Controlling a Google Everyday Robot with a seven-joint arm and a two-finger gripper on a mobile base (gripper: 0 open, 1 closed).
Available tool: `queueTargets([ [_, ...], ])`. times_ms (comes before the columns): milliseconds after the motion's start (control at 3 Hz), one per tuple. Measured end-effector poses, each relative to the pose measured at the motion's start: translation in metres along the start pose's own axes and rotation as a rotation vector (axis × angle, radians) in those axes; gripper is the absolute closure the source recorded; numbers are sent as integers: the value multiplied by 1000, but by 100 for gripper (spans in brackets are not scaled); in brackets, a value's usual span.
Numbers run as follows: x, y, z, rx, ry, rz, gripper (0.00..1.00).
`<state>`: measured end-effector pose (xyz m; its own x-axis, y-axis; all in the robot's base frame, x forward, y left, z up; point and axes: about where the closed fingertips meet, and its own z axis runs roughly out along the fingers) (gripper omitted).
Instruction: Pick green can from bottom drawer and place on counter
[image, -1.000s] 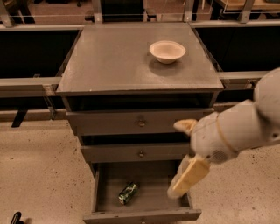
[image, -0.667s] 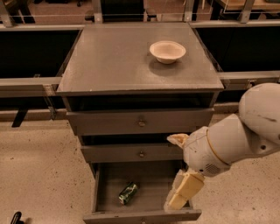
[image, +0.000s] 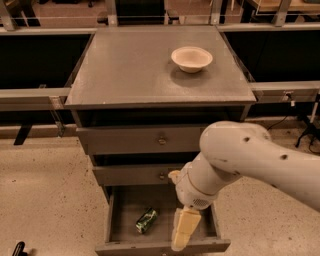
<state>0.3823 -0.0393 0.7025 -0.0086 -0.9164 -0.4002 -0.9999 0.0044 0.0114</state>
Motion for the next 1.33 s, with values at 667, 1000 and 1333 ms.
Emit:
queueTargets([
  [667, 17, -7, 54, -38, -27, -121, 0],
  [1000, 17, -20, 70, -52, 18, -100, 0],
  [1333, 17, -40, 124, -50, 84, -120, 0],
])
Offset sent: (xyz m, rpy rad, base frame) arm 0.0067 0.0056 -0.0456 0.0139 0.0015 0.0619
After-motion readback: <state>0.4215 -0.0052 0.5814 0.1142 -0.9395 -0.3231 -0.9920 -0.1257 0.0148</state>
